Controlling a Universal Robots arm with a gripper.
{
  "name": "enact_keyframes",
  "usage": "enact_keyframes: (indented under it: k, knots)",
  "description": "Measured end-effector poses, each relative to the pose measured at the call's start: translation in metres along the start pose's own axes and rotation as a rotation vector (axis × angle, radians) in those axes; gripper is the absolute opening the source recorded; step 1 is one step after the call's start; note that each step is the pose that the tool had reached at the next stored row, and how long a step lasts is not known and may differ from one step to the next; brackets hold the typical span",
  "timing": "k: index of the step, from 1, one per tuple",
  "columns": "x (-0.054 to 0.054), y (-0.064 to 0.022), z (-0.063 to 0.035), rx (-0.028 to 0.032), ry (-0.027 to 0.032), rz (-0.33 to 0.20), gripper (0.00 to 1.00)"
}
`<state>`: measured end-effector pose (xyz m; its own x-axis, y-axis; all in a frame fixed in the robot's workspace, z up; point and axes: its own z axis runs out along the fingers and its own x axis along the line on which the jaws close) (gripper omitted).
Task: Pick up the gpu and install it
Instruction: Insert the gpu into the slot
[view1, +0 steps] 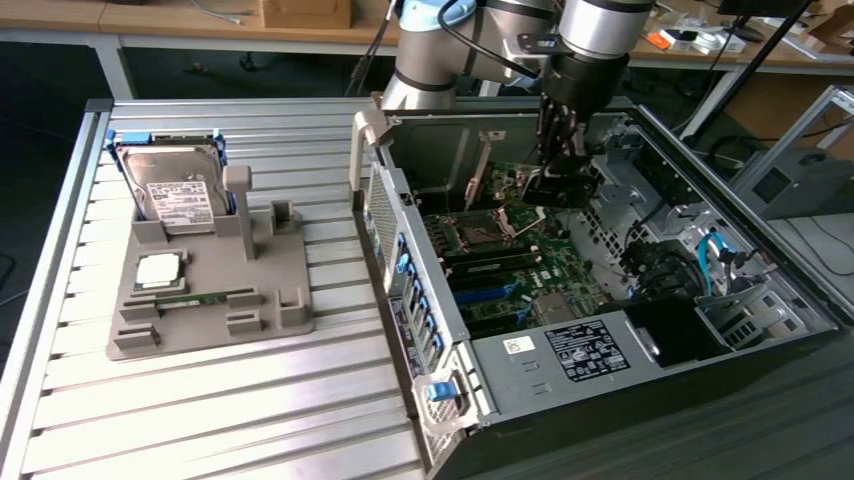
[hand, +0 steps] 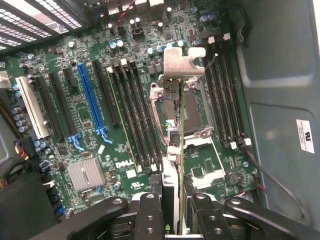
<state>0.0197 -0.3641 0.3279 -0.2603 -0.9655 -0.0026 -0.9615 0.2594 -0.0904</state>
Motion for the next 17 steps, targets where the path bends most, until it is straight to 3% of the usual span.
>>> enact_keyframes:
  k: [17]
  knots:
    - [0.0000, 0.0000, 0.0001, -0.0001, -0.0047, -0.051, 0.27]
